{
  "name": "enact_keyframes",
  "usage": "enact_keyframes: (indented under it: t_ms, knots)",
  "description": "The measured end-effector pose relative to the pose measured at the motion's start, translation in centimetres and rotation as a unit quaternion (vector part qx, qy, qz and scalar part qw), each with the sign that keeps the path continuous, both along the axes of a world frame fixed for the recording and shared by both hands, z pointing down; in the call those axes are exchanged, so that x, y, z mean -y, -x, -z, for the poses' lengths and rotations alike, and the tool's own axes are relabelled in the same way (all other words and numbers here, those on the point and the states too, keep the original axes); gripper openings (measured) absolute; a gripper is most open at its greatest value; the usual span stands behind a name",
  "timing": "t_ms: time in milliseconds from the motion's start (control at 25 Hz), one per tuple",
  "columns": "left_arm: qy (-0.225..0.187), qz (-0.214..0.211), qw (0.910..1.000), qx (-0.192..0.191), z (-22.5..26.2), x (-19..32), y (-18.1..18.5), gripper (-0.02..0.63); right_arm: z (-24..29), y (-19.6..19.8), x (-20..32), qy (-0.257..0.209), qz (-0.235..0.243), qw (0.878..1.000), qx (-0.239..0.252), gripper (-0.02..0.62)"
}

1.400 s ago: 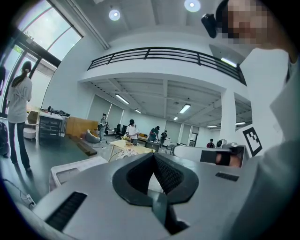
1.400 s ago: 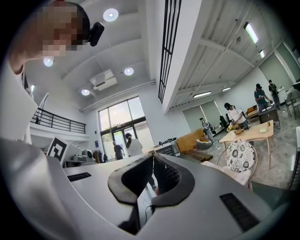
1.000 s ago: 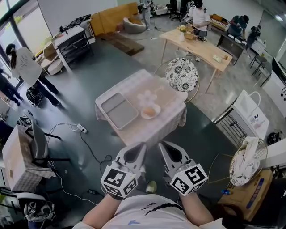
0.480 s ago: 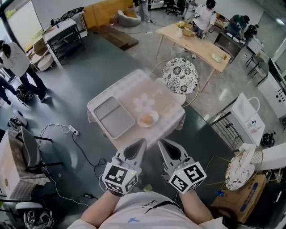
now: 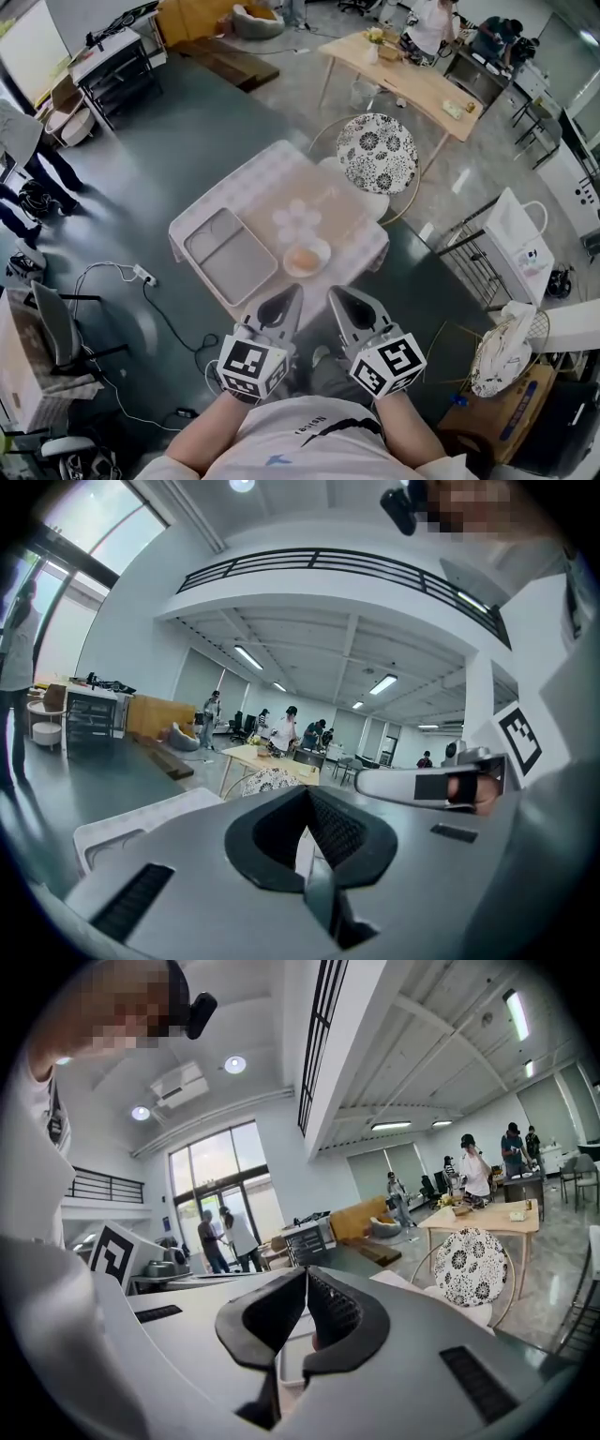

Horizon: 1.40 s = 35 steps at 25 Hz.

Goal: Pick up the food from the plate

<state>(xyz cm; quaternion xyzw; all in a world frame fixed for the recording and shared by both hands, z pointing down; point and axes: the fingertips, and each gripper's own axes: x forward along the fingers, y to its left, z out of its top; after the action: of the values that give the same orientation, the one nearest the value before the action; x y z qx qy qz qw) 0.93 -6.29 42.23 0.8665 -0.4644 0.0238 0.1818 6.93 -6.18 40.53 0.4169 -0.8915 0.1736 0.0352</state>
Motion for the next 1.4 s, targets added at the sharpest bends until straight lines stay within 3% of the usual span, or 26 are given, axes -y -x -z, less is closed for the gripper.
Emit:
enact_keyframes:
  t_ms: [240,520,680,880,1400]
  knots:
    - [0.013,0.022,0.9996,0.012,-2.4,3.8,-0.2,0.006,-3.5,0.1,4.6,0.010,0.043,0.998,-0.045,0.017]
    - [0.045,0.088,0.9948,0.025,-5.8,9.1,0.6,0.006,-10.2,1.3,10.2,0.043,0.148,0.983,-0.103,0.021]
    - [0.059,0.114,0.9914,0.024,-7.9,11.6,0.7,0.006,-14.6,1.8,12.3,0.065,0.196,0.969,-0.135,0.103]
    - [0.085,0.142,0.9859,0.028,-11.0,13.1,1.1,0.006,-20.4,2.3,13.2,0.091,0.255,0.944,-0.187,0.161]
    - [0.128,0.178,0.9750,0.037,-16.4,15.2,3.1,0.005,-35.0,3.1,13.2,0.150,0.361,0.863,-0.320,0.273]
